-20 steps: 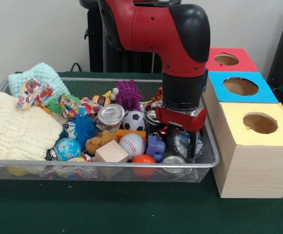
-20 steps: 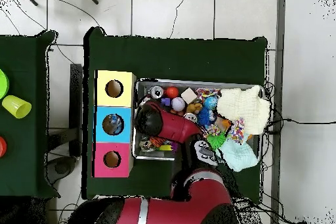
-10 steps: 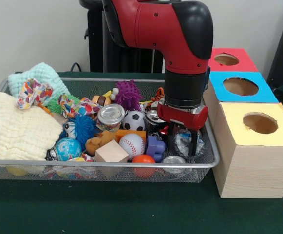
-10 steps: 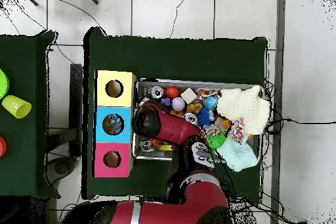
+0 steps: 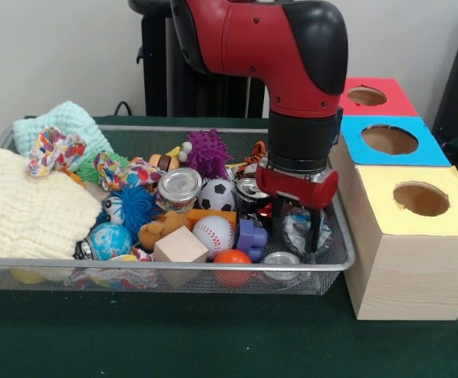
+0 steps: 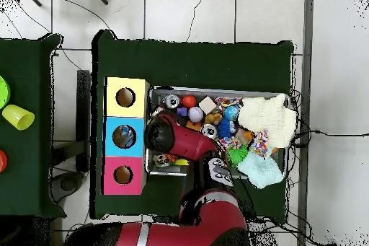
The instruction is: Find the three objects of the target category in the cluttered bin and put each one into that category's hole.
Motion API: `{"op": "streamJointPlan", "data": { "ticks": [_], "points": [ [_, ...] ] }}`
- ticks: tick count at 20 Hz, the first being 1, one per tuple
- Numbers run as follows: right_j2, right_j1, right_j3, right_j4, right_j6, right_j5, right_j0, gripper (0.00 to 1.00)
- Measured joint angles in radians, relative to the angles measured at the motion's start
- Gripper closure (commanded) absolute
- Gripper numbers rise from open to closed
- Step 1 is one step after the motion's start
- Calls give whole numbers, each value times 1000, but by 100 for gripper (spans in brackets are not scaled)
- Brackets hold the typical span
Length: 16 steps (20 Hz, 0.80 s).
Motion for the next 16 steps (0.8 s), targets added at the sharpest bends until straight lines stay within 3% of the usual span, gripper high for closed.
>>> {"op": "streamJointPlan", "data": {
  "ticks": [16],
  "points": [
    [-24, -46, 33, 56, 0, -7, 34, 0]
  ]
}}
